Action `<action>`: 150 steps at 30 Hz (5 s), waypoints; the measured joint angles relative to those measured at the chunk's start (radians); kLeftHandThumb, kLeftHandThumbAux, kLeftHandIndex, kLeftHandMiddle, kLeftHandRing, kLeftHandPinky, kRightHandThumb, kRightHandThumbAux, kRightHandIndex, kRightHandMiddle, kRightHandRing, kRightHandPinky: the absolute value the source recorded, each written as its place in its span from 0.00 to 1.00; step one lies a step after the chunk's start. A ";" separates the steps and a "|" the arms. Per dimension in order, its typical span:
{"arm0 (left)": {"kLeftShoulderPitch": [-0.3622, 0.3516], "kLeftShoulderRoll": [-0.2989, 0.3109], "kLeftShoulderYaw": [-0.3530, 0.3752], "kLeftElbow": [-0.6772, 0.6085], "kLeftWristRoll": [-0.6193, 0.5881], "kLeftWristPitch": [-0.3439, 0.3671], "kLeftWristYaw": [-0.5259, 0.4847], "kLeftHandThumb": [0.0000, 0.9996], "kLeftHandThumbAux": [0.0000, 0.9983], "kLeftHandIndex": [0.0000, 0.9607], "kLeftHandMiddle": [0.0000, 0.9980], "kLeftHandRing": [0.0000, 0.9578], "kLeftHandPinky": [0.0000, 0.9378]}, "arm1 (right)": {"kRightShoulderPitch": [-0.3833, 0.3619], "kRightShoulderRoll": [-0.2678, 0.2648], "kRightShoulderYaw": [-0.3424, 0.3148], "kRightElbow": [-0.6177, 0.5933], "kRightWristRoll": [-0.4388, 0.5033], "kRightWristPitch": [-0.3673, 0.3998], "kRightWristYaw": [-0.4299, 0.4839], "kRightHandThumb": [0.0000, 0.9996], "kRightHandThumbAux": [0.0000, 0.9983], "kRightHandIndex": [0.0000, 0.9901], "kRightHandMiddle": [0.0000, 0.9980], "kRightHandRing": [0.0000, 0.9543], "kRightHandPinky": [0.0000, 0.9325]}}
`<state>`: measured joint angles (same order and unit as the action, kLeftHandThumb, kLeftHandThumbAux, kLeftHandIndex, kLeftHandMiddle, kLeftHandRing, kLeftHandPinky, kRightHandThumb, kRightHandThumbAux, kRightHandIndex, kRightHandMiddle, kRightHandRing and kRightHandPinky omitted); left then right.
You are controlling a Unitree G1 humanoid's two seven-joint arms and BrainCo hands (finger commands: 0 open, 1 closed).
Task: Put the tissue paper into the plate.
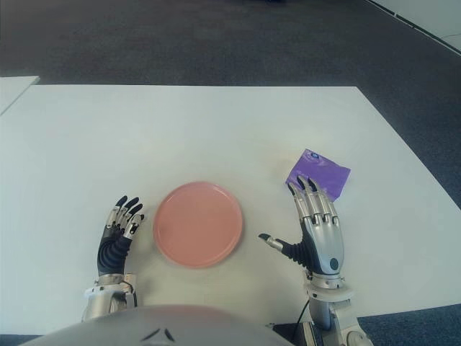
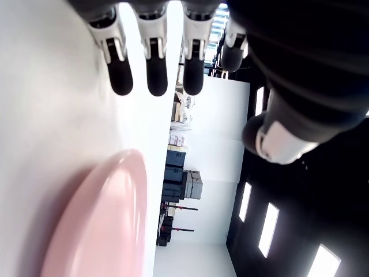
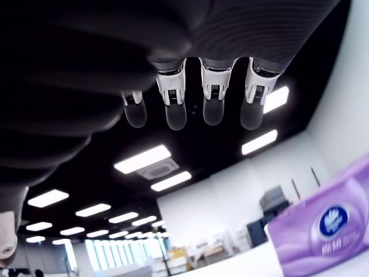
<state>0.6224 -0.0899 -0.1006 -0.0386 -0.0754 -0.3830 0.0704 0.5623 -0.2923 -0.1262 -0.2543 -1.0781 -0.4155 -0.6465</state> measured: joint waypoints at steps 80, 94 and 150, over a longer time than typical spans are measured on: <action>-0.027 -0.001 0.023 0.039 -0.023 -0.036 -0.031 0.27 0.65 0.15 0.21 0.23 0.29 | -0.458 -0.245 0.189 0.444 0.150 0.402 0.122 0.33 0.36 0.00 0.00 0.00 0.00; -0.053 -0.005 0.036 0.071 -0.024 -0.062 -0.042 0.27 0.65 0.14 0.20 0.23 0.29 | -0.526 -0.274 0.199 0.514 0.166 0.401 0.123 0.31 0.37 0.00 0.00 0.00 0.00; -0.059 -0.001 0.053 0.097 -0.025 -0.095 -0.069 0.25 0.65 0.16 0.22 0.24 0.29 | -0.809 -0.317 0.343 0.879 0.219 0.338 0.095 0.28 0.43 0.00 0.00 0.00 0.00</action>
<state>0.5637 -0.0912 -0.0471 0.0582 -0.1007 -0.4785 0.0015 -0.2464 -0.6096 0.2171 0.6244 -0.8591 -0.0771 -0.5510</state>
